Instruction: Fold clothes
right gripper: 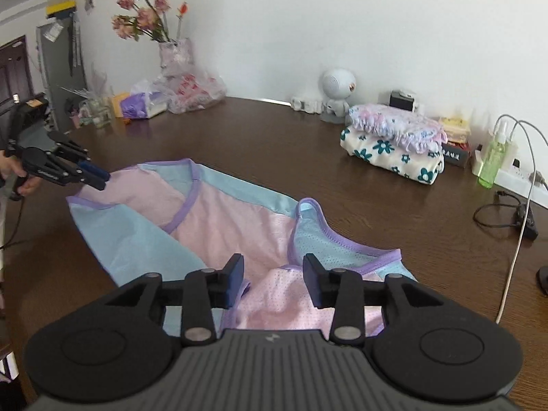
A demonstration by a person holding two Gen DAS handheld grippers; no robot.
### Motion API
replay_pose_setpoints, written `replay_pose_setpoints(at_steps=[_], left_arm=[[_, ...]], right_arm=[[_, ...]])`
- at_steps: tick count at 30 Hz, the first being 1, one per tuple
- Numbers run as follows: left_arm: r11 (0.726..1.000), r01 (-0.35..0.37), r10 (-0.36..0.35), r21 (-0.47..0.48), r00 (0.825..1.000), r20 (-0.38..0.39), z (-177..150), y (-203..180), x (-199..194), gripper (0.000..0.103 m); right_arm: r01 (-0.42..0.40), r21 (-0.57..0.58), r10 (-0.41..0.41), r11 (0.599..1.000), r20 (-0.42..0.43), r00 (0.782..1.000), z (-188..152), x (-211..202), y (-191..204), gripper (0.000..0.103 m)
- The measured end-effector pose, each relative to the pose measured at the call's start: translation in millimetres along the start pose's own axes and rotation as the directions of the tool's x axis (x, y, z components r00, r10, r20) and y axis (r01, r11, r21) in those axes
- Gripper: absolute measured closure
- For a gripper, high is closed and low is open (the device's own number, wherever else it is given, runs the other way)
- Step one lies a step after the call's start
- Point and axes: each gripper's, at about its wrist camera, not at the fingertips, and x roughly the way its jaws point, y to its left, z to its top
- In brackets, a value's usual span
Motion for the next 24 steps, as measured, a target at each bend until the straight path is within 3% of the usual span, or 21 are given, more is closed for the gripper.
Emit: replay_pose_setpoints(at_steps=[1, 5, 9, 10, 12, 13, 14, 20, 24], left_arm=[[1.0, 0.001, -0.001, 0.007, 1.0, -0.001, -2.1, -5.0, -0.4, 0.077], [0.999, 0.026, -0.025, 0.03, 1.0, -0.013, -8.5, -22.5, 5.8, 0.075], [0.999, 0.046, -0.045, 0.025, 0.999, -0.018, -5.4, -29.4, 17.1, 0.075], [0.999, 0.047, -0.046, 0.022, 0.999, -0.021, -4.8, -30.5, 19.5, 0.075], [0.999, 0.049, -0.048, 0.018, 0.998, -0.026, -3.6, -32.7, 24.2, 0.074], [0.999, 0.047, -0.047, 0.015, 0.999, -0.027, -3.7, -32.7, 25.0, 0.074], [0.999, 0.045, -0.045, 0.012, 0.999, -0.029, -3.8, -32.8, 25.9, 0.074], [0.999, 0.036, -0.035, 0.003, 0.999, -0.031, -4.3, -33.8, 29.1, 0.069], [0.999, 0.03, -0.029, 0.012, 0.999, -0.034, -3.8, -35.1, 29.5, 0.069]], right_arm=[[-0.019, -0.028, 0.019, 0.999, -0.014, 1.0, -4.4, -13.5, 0.1, 0.052], [-0.025, -0.148, 0.005, 0.989, -0.13, 0.992, -33.6, -43.9, 15.9, 0.051], [-0.003, -0.165, -0.029, 0.986, -0.188, 0.982, -57.5, -42.0, 21.0, 0.052], [-0.004, -0.168, -0.031, 0.986, -0.202, 0.979, -62.0, -39.2, 19.6, 0.056], [-0.003, -0.174, -0.038, 0.985, -0.23, 0.972, -67.3, -34.4, 16.8, 0.073], [-0.004, -0.178, -0.039, 0.984, -0.236, 0.971, -67.5, -33.6, 14.6, 0.091], [-0.006, -0.183, -0.035, 0.983, -0.223, 0.974, -63.0, -35.3, 11.3, 0.096], [0.018, -0.223, -0.057, 0.975, -0.171, 0.984, -32.4, -29.7, -12.0, 0.096], [0.067, -0.3, -0.133, 0.951, -0.204, 0.97, -23.5, 0.3, -19.5, 0.094]])
